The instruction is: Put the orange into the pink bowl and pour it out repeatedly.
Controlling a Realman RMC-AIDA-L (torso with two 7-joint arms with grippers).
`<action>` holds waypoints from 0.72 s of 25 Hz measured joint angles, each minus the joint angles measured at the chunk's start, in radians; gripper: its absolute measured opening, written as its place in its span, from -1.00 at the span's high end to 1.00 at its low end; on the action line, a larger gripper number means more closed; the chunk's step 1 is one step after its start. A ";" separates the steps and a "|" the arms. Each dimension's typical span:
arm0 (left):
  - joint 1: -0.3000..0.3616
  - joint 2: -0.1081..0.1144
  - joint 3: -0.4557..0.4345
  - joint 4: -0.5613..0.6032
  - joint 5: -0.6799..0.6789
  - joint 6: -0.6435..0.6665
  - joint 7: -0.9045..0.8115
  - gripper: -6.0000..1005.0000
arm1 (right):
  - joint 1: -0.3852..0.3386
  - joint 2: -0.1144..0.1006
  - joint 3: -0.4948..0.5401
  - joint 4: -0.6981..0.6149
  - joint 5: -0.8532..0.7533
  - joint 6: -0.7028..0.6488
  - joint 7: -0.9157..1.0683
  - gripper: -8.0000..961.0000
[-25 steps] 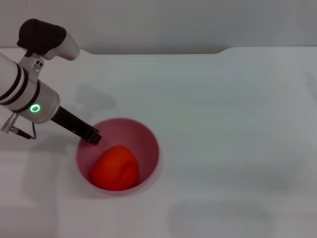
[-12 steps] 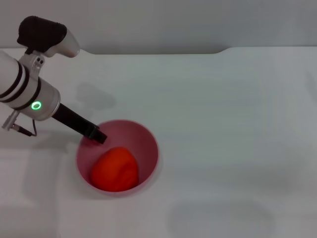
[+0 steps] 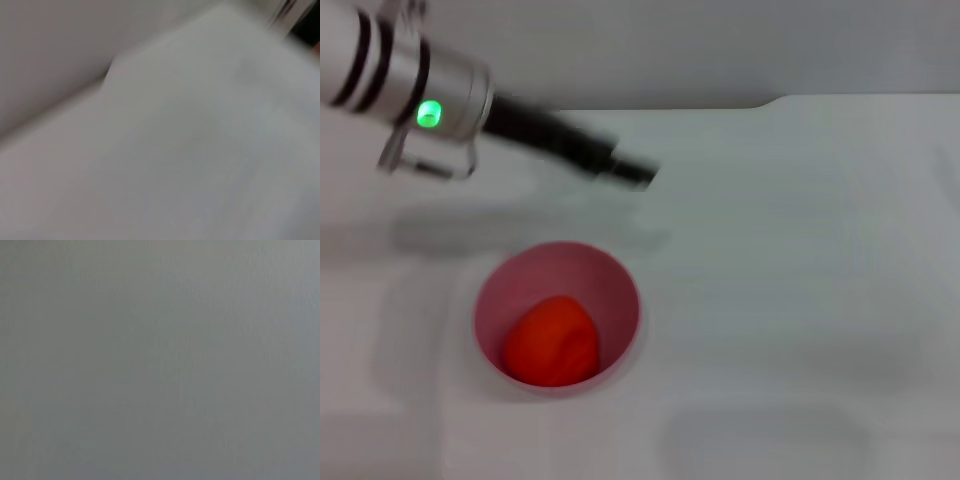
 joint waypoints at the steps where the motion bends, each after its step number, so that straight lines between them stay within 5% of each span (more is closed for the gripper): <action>1: 0.000 0.000 0.000 0.000 0.000 0.000 0.000 -0.38 | 0.002 0.000 -0.002 0.001 -0.004 0.000 0.000 -0.16; 3: 0.038 -0.006 -0.044 -0.004 -0.257 -0.151 0.239 -0.44 | 0.007 0.001 -0.007 0.002 -0.005 0.003 0.002 -0.16; 7: 0.097 -0.009 -0.029 -0.029 -0.468 -0.290 0.448 -0.43 | 0.028 0.005 -0.011 0.022 -0.004 0.009 0.004 -0.16; 8: 0.161 -0.010 0.005 -0.081 -0.751 -0.433 0.711 -0.43 | 0.035 0.006 -0.011 0.032 -0.001 0.009 0.005 -0.16; 12: 0.257 -0.014 0.019 -0.211 -1.255 -0.608 1.268 -0.43 | 0.077 0.009 -0.004 0.102 0.008 0.012 0.005 -0.16; 18: 0.317 -0.012 -0.006 -0.372 -1.622 -0.651 1.625 -0.42 | 0.124 0.009 0.011 0.184 0.075 0.089 -0.006 -0.16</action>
